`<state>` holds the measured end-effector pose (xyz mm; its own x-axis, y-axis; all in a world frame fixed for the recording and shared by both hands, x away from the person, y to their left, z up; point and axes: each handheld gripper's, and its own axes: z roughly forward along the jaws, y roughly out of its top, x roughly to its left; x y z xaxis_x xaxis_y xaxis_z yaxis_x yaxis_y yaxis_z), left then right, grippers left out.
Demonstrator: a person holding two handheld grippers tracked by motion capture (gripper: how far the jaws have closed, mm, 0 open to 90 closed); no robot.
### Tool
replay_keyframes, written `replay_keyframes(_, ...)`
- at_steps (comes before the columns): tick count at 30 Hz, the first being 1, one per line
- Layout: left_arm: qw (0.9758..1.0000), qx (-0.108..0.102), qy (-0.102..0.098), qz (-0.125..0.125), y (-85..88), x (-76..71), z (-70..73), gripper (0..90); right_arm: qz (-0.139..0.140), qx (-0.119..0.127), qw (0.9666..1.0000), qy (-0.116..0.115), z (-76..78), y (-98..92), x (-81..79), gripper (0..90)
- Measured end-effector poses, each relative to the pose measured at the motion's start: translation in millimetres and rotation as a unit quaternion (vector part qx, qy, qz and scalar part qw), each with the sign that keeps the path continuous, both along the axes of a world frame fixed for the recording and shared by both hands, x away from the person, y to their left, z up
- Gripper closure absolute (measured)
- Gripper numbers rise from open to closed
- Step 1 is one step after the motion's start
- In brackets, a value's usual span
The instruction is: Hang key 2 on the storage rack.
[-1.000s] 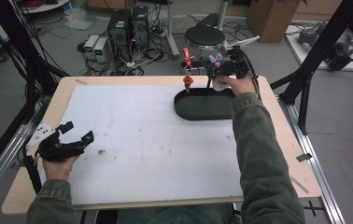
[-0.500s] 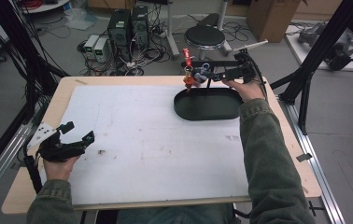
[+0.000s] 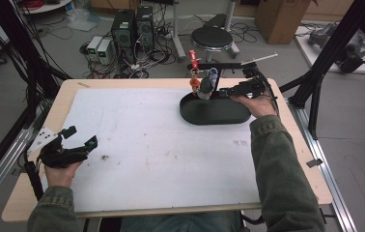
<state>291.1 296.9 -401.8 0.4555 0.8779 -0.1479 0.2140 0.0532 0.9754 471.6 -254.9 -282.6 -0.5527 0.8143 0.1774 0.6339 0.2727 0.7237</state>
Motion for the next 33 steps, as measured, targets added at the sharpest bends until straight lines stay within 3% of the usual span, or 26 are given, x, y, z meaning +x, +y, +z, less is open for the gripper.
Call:
replay_keyframes(4, 1.0000, -0.001, -0.001, 0.000, -0.6, 0.2, -0.1, 5.3, -0.006, 0.017, 0.9998, -0.011, -3.7, -7.9, -10.4, 0.9)
replay_keyframes(5, 1.0000, 0.000, 0.000, -0.001, -0.7, 0.2, 0.0, 5.3, -0.006, 0.016, 0.9998, -0.005, -5.1, -9.7, -12.5, 0.9)
replay_keyframes(16, 1.0000, 0.002, 0.002, -0.001, -1.8, 0.4, -0.3, 5.3, -0.013, 0.029, 0.9992, -0.023, -17.9, -26.0, -40.4, 0.9)
replay_keyframes(29, 1.0000, 0.005, 0.003, -0.003, -3.0, 0.7, -0.5, 5.3, 0.011, 0.046, 0.9986, -0.023, -35.0, -27.2, -68.1, 0.9)
replay_keyframes(33, 1.0000, 0.005, 0.004, -0.004, -3.6, 0.9, -0.7, 5.4, 0.019, 0.048, 0.9981, -0.032, -40.2, -23.5, -76.3, 0.9)
